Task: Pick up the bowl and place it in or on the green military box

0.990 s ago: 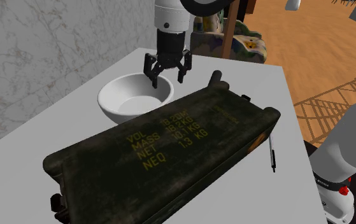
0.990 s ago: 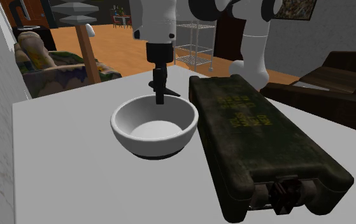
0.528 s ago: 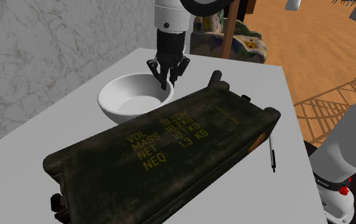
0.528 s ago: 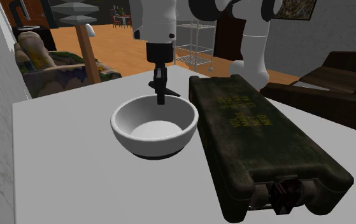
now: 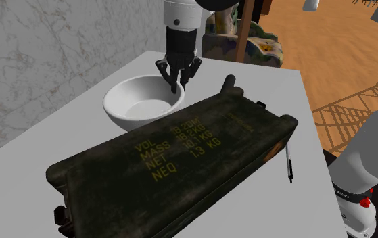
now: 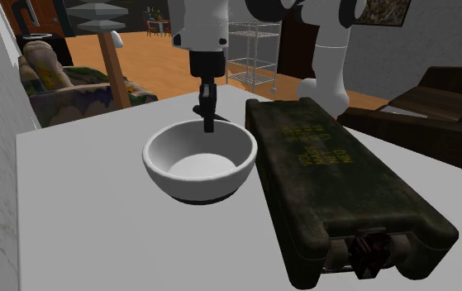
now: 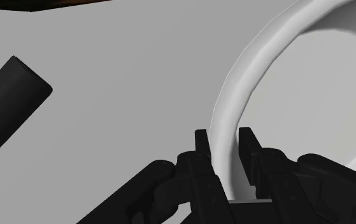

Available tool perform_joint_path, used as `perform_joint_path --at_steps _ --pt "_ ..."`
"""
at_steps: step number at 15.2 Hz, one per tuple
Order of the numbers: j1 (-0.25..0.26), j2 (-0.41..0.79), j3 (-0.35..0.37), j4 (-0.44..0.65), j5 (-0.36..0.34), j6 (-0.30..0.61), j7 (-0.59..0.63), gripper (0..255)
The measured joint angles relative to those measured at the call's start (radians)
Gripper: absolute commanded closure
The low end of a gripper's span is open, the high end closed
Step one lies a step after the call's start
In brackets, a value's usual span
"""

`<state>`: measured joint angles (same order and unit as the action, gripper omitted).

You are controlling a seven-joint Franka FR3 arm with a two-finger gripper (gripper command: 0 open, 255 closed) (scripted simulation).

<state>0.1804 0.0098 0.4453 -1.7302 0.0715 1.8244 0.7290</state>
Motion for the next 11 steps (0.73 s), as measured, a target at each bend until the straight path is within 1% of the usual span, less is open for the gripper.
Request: perform_joint_path --at_steps 11 --pt "0.004 0.027 0.003 0.181 -0.014 -0.156 0.019 255"
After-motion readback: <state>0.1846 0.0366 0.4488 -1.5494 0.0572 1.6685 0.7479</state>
